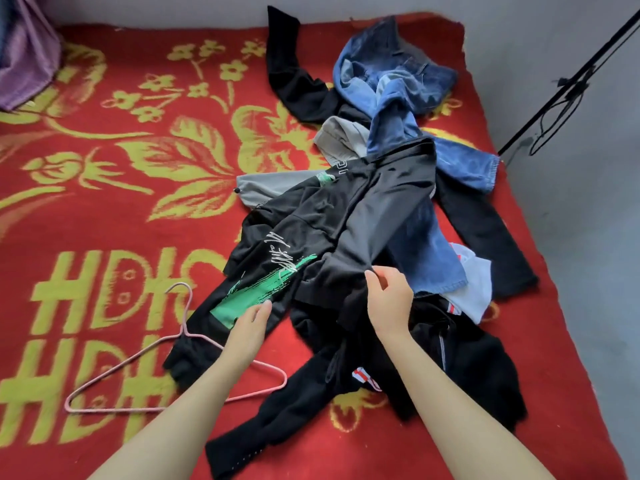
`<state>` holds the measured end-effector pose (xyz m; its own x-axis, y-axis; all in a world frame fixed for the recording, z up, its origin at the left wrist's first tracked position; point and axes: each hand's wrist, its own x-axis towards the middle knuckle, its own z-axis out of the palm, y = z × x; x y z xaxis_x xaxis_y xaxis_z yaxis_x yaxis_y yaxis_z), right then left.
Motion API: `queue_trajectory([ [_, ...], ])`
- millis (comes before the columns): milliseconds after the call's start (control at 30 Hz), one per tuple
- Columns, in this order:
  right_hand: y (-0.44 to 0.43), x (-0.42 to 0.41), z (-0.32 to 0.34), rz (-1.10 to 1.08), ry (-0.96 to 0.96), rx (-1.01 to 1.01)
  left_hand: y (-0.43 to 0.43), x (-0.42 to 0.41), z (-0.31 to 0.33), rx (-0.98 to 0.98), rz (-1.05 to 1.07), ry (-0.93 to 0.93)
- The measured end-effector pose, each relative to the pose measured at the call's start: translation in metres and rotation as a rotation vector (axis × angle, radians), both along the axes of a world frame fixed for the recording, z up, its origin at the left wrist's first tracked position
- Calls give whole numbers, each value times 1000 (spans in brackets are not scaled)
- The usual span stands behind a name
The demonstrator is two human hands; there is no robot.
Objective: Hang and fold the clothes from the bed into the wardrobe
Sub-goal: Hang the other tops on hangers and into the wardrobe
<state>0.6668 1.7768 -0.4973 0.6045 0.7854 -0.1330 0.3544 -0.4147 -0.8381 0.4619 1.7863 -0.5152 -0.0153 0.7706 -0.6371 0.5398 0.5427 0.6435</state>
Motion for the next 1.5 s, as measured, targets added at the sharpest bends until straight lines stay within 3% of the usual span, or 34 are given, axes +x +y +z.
queue_trajectory([
  [100, -15, -30, 48, 160, -66, 241, 2, 16, 27, -41, 168, -235],
  [167, -29, -54, 71, 254, -122, 353, 1, 9, 46, 29, 169, -302],
  [267, -45, -93, 89, 303, -169, 338, -3, -25, 67, 138, 62, -322],
  [433, -52, -162, 132, 199, -203, 276, -13, -111, 93, 181, -149, -321],
  [567, -45, -260, 192, 231, -203, 358, -23, -200, 126, 328, -486, -372],
  [700, -33, -343, 241, 291, -130, 427, -12, -267, 162, 530, -496, -376],
  [800, -30, -376, 266, 289, -63, 439, -5, -306, 188, 549, -526, -448],
  [1000, -31, -413, 304, 291, 7, 533, -3, -352, 228, 698, -336, -551],
  [1233, -17, -432, 383, 248, 194, 742, 37, -392, 339, 1101, -265, -388],
  [1367, -9, -427, 381, 308, 286, 630, 50, -401, 387, 1210, -106, -311],
  [1500, -12, -432, 302, 336, 101, 385, 54, -398, 412, 1253, -56, -199],
])
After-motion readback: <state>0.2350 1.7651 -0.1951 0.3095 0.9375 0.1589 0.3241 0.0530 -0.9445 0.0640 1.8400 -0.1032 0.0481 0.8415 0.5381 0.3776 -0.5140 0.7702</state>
